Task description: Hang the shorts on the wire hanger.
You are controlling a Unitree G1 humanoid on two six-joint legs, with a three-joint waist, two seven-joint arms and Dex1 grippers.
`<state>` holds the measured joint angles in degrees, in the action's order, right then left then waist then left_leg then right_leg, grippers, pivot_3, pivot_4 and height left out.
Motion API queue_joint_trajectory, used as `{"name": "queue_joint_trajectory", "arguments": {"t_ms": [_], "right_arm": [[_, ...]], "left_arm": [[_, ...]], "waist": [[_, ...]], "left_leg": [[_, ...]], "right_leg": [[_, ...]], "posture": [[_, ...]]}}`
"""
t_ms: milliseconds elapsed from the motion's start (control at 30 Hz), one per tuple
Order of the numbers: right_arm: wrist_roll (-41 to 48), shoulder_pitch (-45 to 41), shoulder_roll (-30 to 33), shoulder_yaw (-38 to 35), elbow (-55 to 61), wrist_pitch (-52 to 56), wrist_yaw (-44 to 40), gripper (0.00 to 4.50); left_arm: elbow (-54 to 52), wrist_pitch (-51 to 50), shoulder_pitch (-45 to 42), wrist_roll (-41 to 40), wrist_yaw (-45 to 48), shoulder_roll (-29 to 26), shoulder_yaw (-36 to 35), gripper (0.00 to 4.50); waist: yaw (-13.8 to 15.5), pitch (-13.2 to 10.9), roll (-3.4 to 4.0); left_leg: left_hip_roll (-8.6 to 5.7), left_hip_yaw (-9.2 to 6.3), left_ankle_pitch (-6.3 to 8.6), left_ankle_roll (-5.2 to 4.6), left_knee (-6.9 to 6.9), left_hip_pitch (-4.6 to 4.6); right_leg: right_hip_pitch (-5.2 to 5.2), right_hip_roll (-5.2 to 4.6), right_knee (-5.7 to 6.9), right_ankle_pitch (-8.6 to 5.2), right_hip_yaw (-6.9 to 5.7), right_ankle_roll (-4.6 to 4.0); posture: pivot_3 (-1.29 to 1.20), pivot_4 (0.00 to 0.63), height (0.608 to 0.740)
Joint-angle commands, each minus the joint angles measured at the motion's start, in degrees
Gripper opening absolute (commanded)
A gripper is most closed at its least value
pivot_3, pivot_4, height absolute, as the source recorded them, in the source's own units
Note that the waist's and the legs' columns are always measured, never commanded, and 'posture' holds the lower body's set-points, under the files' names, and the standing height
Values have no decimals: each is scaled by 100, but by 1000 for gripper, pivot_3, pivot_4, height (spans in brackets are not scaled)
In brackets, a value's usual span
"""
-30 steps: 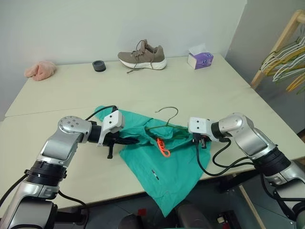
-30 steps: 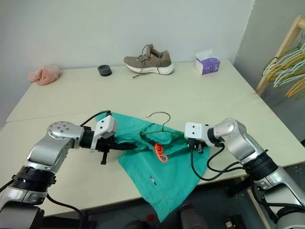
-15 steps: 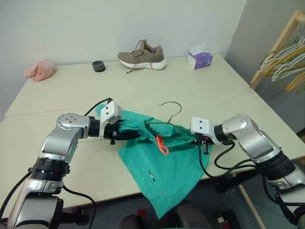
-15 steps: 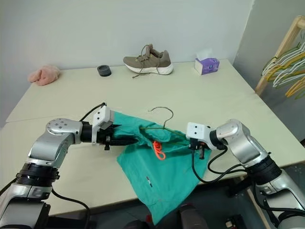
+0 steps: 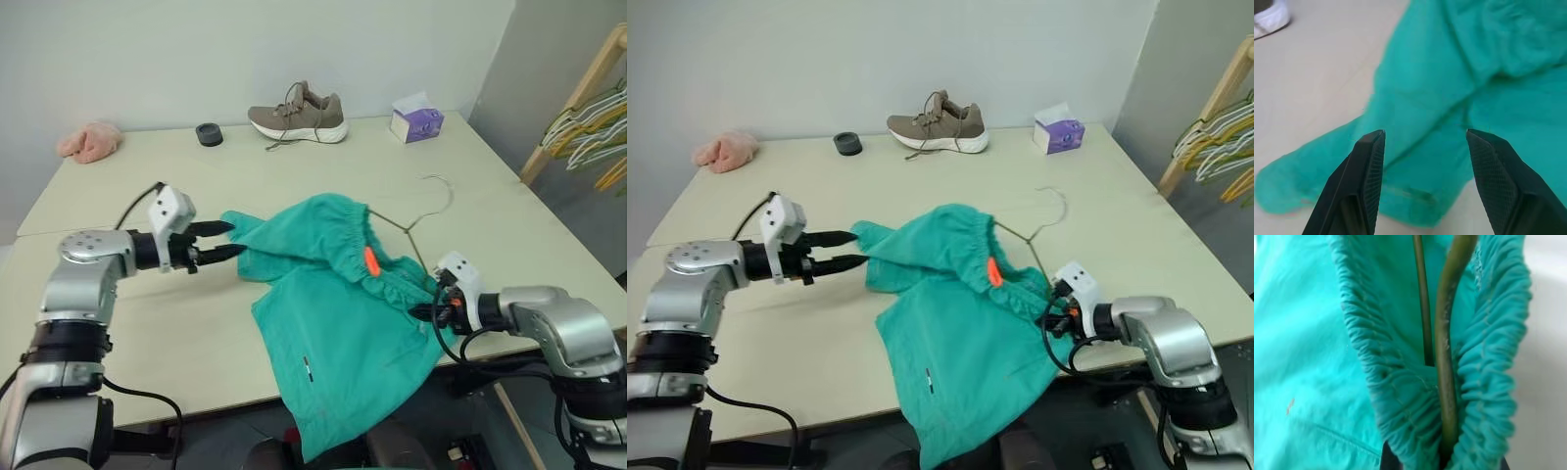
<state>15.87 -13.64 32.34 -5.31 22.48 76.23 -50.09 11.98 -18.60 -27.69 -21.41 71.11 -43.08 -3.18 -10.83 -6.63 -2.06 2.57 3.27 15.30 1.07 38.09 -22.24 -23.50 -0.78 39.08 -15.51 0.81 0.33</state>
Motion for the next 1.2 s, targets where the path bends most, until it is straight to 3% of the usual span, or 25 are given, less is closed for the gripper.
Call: {"name": "queue_joint_trajectory", "arguments": {"t_ms": [33,200,333,500,700,967,1200], "right_arm": [[167,548,-270,-1161,603,689,520,0],[-59,1172,-763,-2607,956,1375,1254,0],[-291,1609,-812,-3552,1015,1607,1771,0],[-658,1158,-4,-4816,87,1627,2392,0],[-986,223,954,-5496,-985,1590,2903,0],[-1115,-1093,1784,-5162,-1962,813,3483,0],[-1113,-1879,2470,-4655,-3744,-564,3872,0]], "left_arm": [[-1390,-674,154,-683,60,283,255,2774],[-2220,-1376,-37,-1104,-294,842,604,2774],[-2483,-1749,-433,-1259,-474,1335,1015,2774],[-2362,-1472,-858,-835,-864,2106,1641,2774],[-2144,-1171,-1156,-566,-1181,2857,2001,2774],[-1649,-1102,-1847,-283,-1706,3491,2001,2774],[-1024,-349,-2335,126,-2179,3991,1941,2774]], "waist": [[6,0,0],[-49,-2,2],[-44,-1,3],[-161,-19,29],[-527,-60,66],[-951,-110,106],[-1027,-127,122]], "left_leg": [[-1,-1,0,0,1,-1],[-1,1,0,0,-1,20],[-4,-2,0,-1,-3,38],[-23,11,6,-12,-1,33],[-77,6,15,-28,-23,33],[-85,9,18,-33,-35,33],[-92,18,18,-33,-41,34]], "right_leg": [[0,-2,0,-1,0,1],[10,10,5,-13,6,32],[33,40,-3,-13,7,37],[32,29,-18,-11,27,43],[34,33,-18,-25,48,51],[35,30,-19,-45,56,71],[35,18,-23,-53,63,83]], "posture": [[-278,107,740],[-325,124,740],[-368,138,740],[-418,154,740],[-439,161,740],[-451,160,740],[-453,152,740]]}}
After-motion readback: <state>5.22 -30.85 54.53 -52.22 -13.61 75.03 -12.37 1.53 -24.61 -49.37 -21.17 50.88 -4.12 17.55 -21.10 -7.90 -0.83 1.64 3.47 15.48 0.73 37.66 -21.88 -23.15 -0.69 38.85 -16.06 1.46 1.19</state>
